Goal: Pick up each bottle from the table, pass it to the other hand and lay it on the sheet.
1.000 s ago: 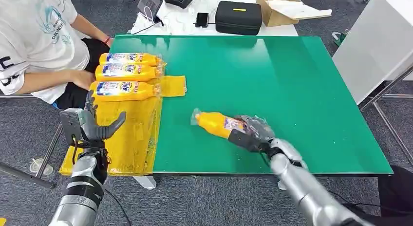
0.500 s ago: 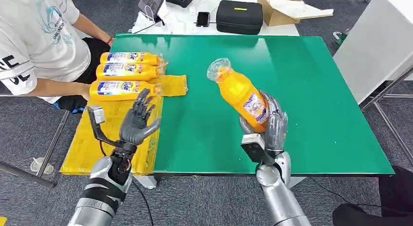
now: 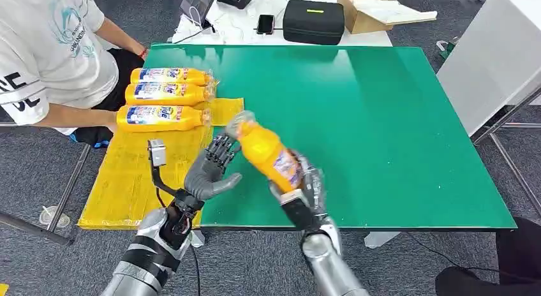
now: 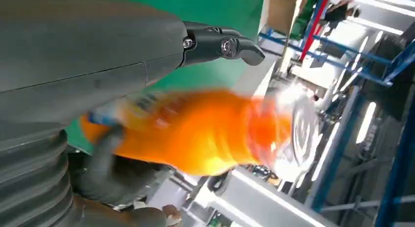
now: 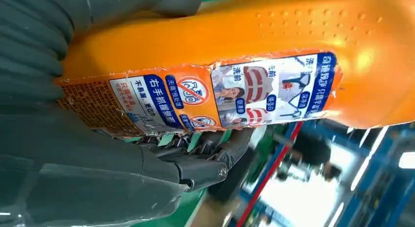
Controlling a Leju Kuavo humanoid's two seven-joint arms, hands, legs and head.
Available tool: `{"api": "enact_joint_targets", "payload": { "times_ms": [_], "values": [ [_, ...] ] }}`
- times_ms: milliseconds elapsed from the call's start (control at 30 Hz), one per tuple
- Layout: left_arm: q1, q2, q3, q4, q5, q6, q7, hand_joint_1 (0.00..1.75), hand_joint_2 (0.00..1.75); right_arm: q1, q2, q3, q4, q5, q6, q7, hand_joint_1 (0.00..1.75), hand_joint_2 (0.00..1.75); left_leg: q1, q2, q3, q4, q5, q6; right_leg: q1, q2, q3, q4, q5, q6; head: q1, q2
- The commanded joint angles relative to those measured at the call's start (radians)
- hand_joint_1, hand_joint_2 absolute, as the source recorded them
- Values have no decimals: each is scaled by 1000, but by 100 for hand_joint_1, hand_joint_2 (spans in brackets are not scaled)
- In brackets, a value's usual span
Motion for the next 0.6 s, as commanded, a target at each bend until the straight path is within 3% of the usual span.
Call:
{"api": "enact_joint_targets", "payload": {
  "times_ms": [33, 500, 567, 600],
  "values": [
    [-86, 23, -95, 111, 1, 20, 2, 0, 175, -121, 50, 164, 232, 25, -27, -3, 175, 175, 1, 3, 4, 0, -2, 0, 1, 2, 4, -1, 0, -2, 0, 0],
    [-110, 16, -104, 172, 52, -15, 13, 0, 175, -146, 79, 208, 328, 33, -35, -3, 175, 175, 0, 2, 2, 0, 0, 0, 1, 0, 2, -1, 0, -1, 0, 0],
    [-102, 18, -110, 151, 42, -4, -5, 0, 175, -147, 80, 212, 352, 36, -25, 5, 175, 175, 2, 2, 9, 0, -3, 0, 2, 0, 9, -1, -2, -3, 0, 0],
    [-98, 18, -108, 143, 36, 15, -9, 0, 175, -147, 82, 210, 361, 32, -20, 5, 175, 175, 1, 2, 4, 0, -1, 0, 1, 0, 4, -1, -1, -2, 0, 0]
  ]
}}
